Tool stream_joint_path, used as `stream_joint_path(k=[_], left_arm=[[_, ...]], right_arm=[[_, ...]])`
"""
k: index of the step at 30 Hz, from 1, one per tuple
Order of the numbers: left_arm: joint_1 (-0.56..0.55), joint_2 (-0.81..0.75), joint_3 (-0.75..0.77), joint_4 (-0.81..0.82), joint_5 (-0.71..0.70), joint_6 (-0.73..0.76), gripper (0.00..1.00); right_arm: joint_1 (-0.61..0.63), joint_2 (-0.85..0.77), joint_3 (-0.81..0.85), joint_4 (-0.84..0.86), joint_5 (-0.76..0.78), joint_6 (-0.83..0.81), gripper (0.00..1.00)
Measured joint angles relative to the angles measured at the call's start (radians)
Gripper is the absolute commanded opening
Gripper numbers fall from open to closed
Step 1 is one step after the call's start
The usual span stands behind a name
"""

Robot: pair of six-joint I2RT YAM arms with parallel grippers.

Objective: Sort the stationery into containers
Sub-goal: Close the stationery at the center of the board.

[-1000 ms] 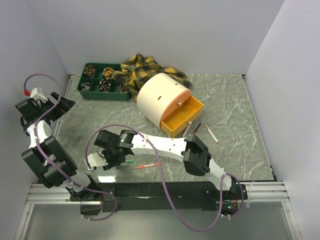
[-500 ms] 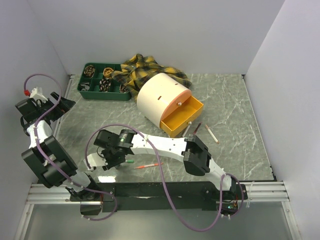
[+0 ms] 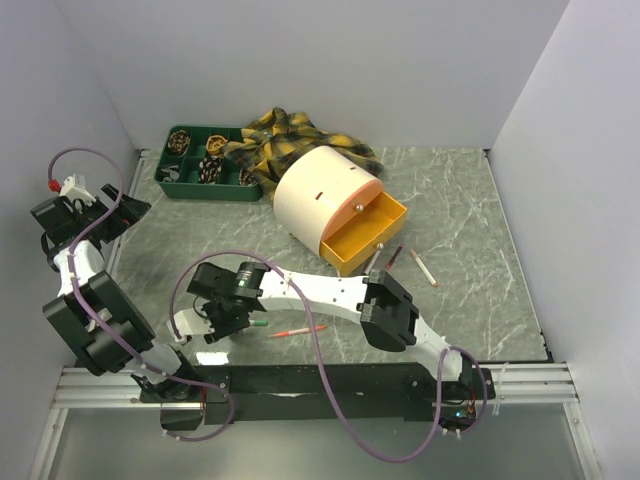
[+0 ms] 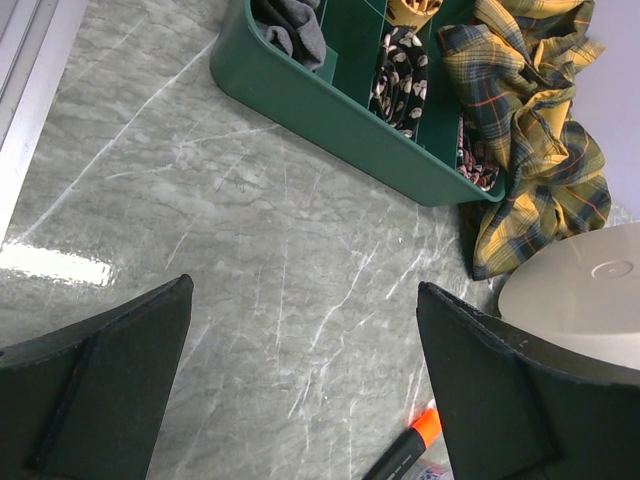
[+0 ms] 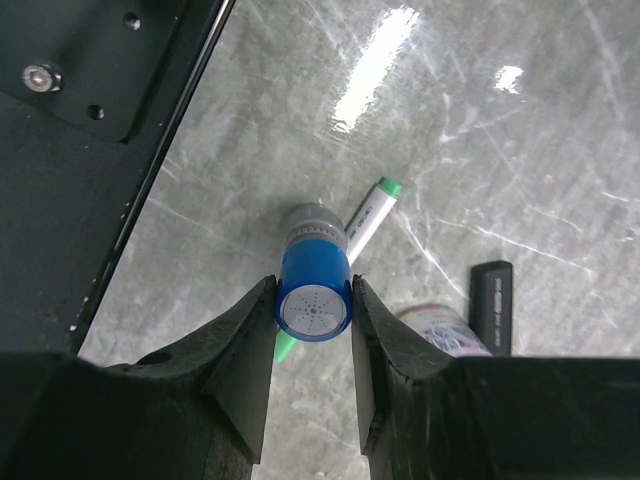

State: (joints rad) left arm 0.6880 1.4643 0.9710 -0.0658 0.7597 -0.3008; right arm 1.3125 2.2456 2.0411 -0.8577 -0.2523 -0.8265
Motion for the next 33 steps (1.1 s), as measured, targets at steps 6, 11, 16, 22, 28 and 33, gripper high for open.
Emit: stream_joint_path(k=[6, 11, 16, 22, 28, 33], left_arm=[[0.000, 0.003, 0.000, 0.001, -0.005, 0.004, 0.99], [0.000, 0.012, 0.000, 0.002, -0.005, 0.003, 0.99], [0.000, 0.023, 0.000, 0.002, -0.005, 0.003, 0.99], [0.000, 0.024, 0.000, 0.010, -0.005, -0.002, 0.99], [0.000, 0.024, 0.000, 0.037, -0.005, -0.018, 0.99], [0.000, 0.024, -0.002, 0.055, -0.005, -0.028, 0.99]], right_arm=[[0.000, 0.029, 0.000, 0.018, -0.006, 0.000, 0.04], [0.000, 0.028, -0.007, 0.038, -0.012, 0.000, 0.04], [-0.002, 0.018, -0.038, 0.060, -0.010, 0.000, 0.04], [-0.010, -0.047, -0.141, 0.084, 0.002, 0.000, 0.04], [-0.019, -0.079, -0.198, 0.081, 0.002, 0.000, 0.04], [-0.021, -0.073, -0.174, 0.054, 0.009, 0.001, 0.04]])
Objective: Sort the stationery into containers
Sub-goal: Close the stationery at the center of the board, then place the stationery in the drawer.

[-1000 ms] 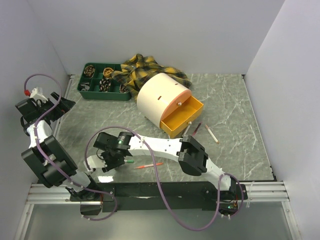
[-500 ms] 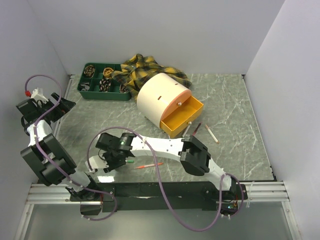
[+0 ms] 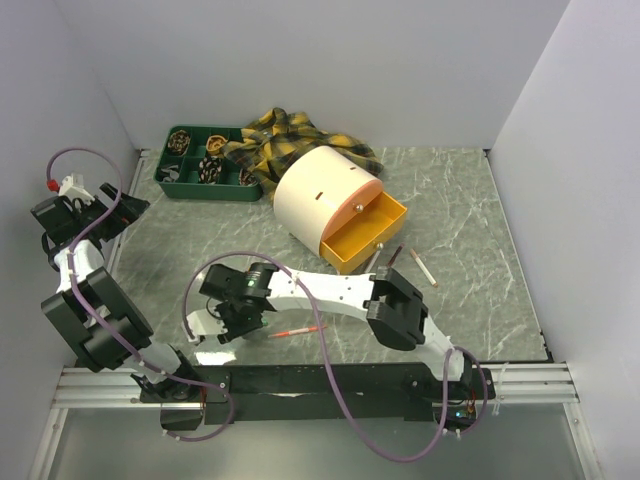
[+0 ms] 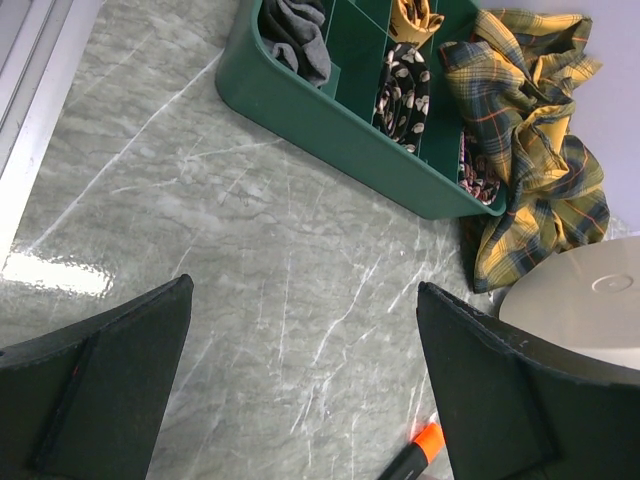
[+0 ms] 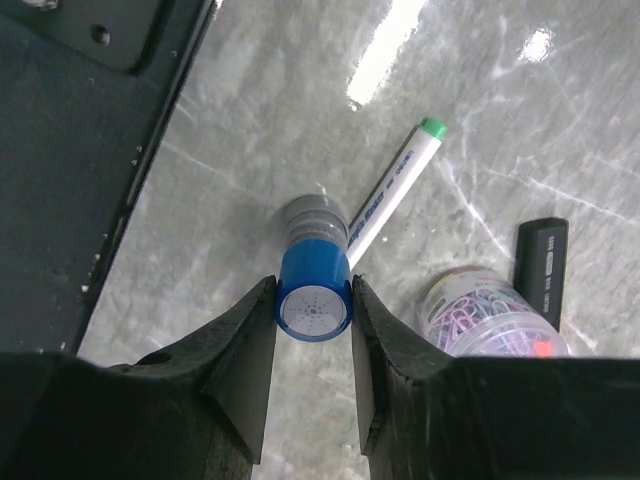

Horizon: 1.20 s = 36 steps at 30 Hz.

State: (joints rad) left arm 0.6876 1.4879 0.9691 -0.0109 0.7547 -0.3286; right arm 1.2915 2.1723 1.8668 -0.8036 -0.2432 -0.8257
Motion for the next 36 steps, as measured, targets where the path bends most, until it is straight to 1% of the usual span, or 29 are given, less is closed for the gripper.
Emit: stream_joint_path(k=[5, 7, 10, 15, 18, 25, 30, 34, 36], left_arm=[[-0.002, 0.000, 0.000, 0.000, 0.000, -0.002, 0.99], [-0.003, 0.000, 0.000, 0.000, -0.001, -0.002, 0.99], [-0.004, 0.000, 0.000, 0.000, -0.002, -0.002, 1.00], [-0.004, 0.000, 0.000, 0.000, -0.011, -0.002, 0.99], [-0.004, 0.000, 0.000, 0.000, -0.011, -0.002, 0.99], [-0.007, -0.003, 0.002, -0.006, -0.010, 0.002, 0.99], [-0.020, -0.020, 0.027, -0.044, 0.003, 0.021, 0.99], [-0.049, -0.054, 0.055, -0.083, 0.011, 0.056, 0.99], [-0.076, -0.080, 0.060, -0.107, 0.014, 0.084, 0.99]], right_arm=[[0.000, 0.120, 0.178, -0.124, 0.023, 0.001, 0.04], [0.000, 0.145, 0.203, -0.143, 0.033, -0.002, 0.04], [0.001, 0.145, 0.199, -0.145, 0.040, -0.002, 0.05], [0.012, 0.102, 0.117, -0.079, 0.048, -0.003, 0.04], [0.016, 0.092, 0.095, -0.054, 0.056, -0.002, 0.04], [0.018, 0.068, 0.074, -0.055, 0.083, 0.010, 0.03], [0.018, -0.048, 0.041, -0.151, 0.113, 0.025, 0.01], [0.003, -0.209, 0.047, -0.208, 0.132, 0.051, 0.01], [-0.033, -0.301, 0.060, -0.215, 0.136, 0.081, 0.00]])
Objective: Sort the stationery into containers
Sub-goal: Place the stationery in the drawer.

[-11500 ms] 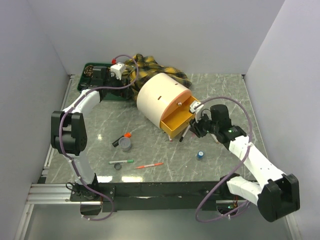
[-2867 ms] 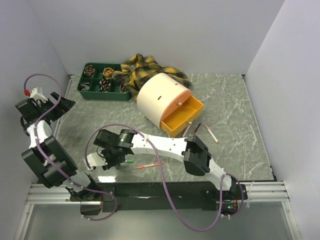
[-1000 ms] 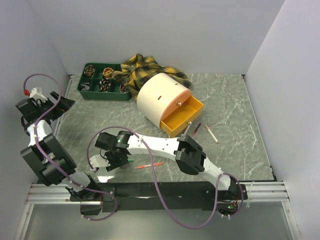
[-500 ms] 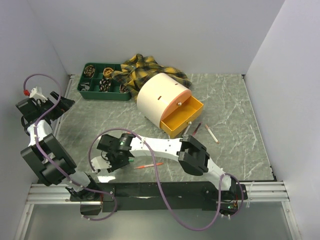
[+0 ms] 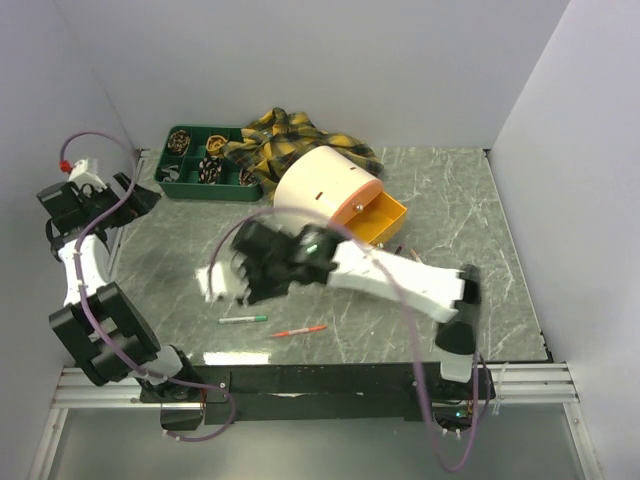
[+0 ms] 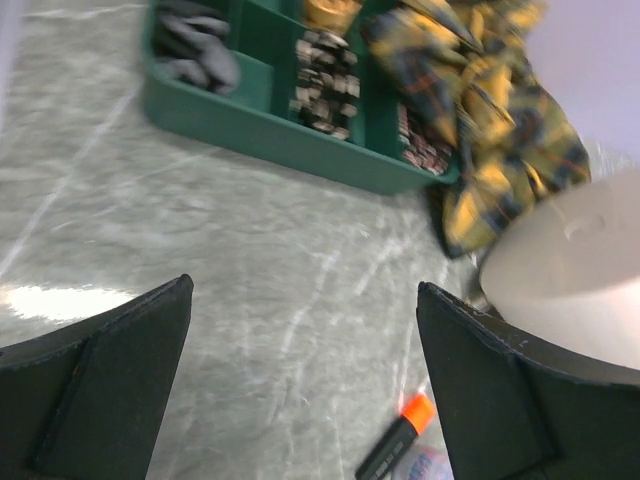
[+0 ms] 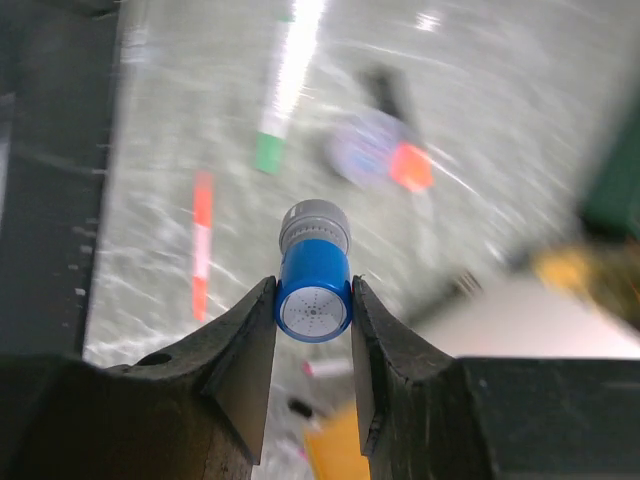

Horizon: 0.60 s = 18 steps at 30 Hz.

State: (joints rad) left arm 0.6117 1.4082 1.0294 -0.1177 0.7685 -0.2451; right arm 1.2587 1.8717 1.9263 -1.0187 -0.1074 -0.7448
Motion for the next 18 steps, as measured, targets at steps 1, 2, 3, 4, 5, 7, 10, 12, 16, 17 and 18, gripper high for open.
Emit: stream_joint_path(k=[1, 2, 3, 4, 5, 7, 10, 12, 16, 17, 18], left_arm=[[-0.017, -0.015, 0.002, -0.015, -0.001, 0.019, 0.99], [-0.036, -0.030, 0.003, -0.032, -0.003, 0.036, 0.99], [-0.059, -0.047, 0.004, -0.051, -0.004, 0.056, 0.99], [-0.080, -0.061, 0.007, -0.069, -0.005, 0.076, 1.00], [-0.107, -0.076, 0.010, -0.090, -0.006, 0.098, 0.99], [-0.151, -0.105, 0.017, -0.120, -0.007, 0.133, 0.99], [-0.203, -0.137, 0.031, -0.154, -0.009, 0.161, 0.99], [-0.224, -0.145, 0.048, -0.167, -0.013, 0.168, 0.99], [-0.233, -0.145, 0.080, -0.182, -0.032, 0.173, 0.99], [-0.233, -0.145, 0.088, -0.184, -0.037, 0.173, 0.99], [-0.233, -0.142, 0.098, -0.189, -0.042, 0.173, 0.99]], right_arm=[[-0.030, -0.048, 0.001, 0.003, 0.004, 0.016, 0.00], [-0.071, -0.093, 0.001, 0.005, 0.011, 0.029, 0.00], [-0.117, -0.136, -0.001, 0.008, 0.019, 0.042, 0.00], [-0.162, -0.168, -0.003, 0.009, 0.024, 0.050, 0.00], [-0.220, -0.204, -0.008, 0.010, 0.028, 0.061, 0.00], [-0.336, -0.268, -0.024, 0.011, 0.040, 0.076, 0.00], [-0.468, -0.337, -0.070, 0.010, 0.051, 0.084, 0.00], [-0.531, -0.382, -0.120, 0.003, 0.042, 0.083, 0.00], [-0.623, -0.451, -0.232, 0.002, 0.009, 0.059, 0.00], [-0.640, -0.459, -0.249, -0.005, 0.000, 0.051, 0.01], [-0.655, -0.462, -0.257, -0.008, -0.010, 0.047, 0.01]])
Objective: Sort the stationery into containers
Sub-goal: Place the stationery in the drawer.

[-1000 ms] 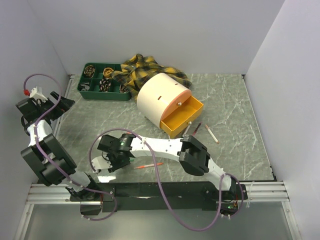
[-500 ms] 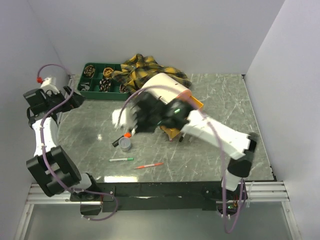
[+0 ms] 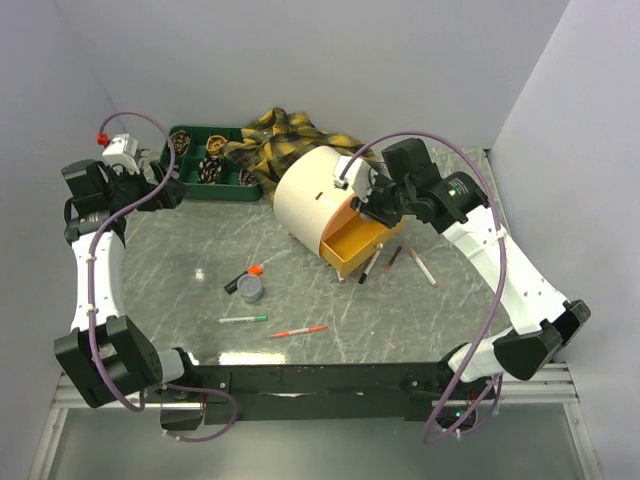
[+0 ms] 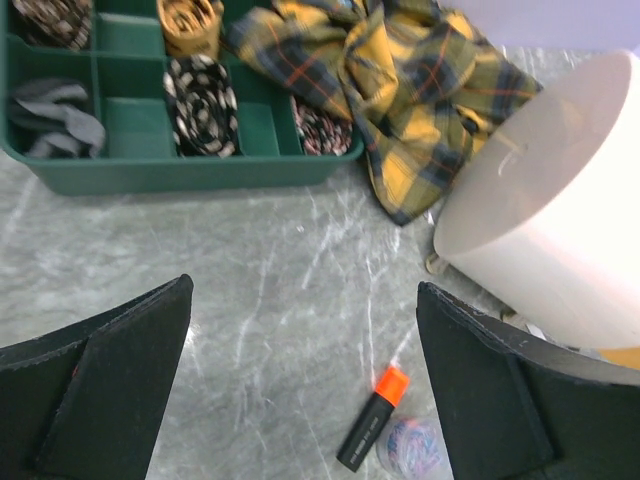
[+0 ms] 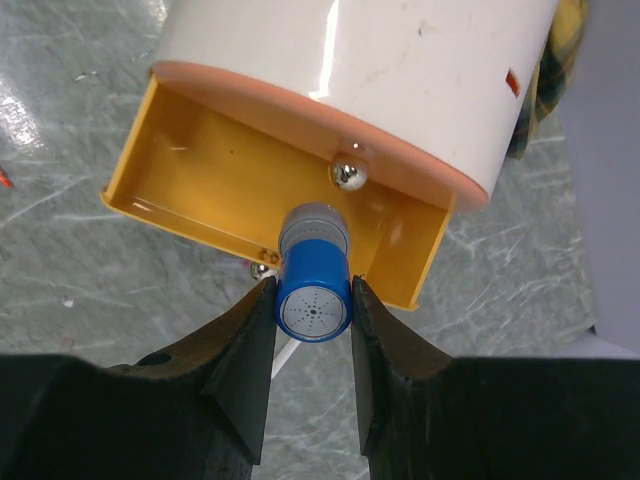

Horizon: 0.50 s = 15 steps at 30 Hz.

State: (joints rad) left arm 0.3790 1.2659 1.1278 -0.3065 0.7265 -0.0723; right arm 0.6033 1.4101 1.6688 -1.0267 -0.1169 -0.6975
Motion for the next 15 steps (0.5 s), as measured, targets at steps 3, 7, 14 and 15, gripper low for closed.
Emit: stream_joint_path(k=[3, 7, 14, 15], left_arm=[[0.000, 0.022, 0.050, -0.006, -0.011, -0.001, 0.99], [-0.006, 0.058, 0.089, 0.002, -0.020, -0.016, 0.99], [-0.037, 0.086, 0.089, 0.002, -0.042, -0.027, 1.00], [-0.041, 0.086, 0.089, 0.002, -0.044, -0.027, 1.00]], right_arm=[[-0.045, -0.001, -0.028, 0.006, -0.024, -0.007, 0.01], [-0.086, 0.023, -0.045, 0.006, -0.036, -0.010, 0.02], [-0.170, 0.227, 0.067, -0.016, -0.053, -0.023, 0.02], [-0.183, 0.261, 0.089, -0.022, -0.053, -0.026, 0.03]])
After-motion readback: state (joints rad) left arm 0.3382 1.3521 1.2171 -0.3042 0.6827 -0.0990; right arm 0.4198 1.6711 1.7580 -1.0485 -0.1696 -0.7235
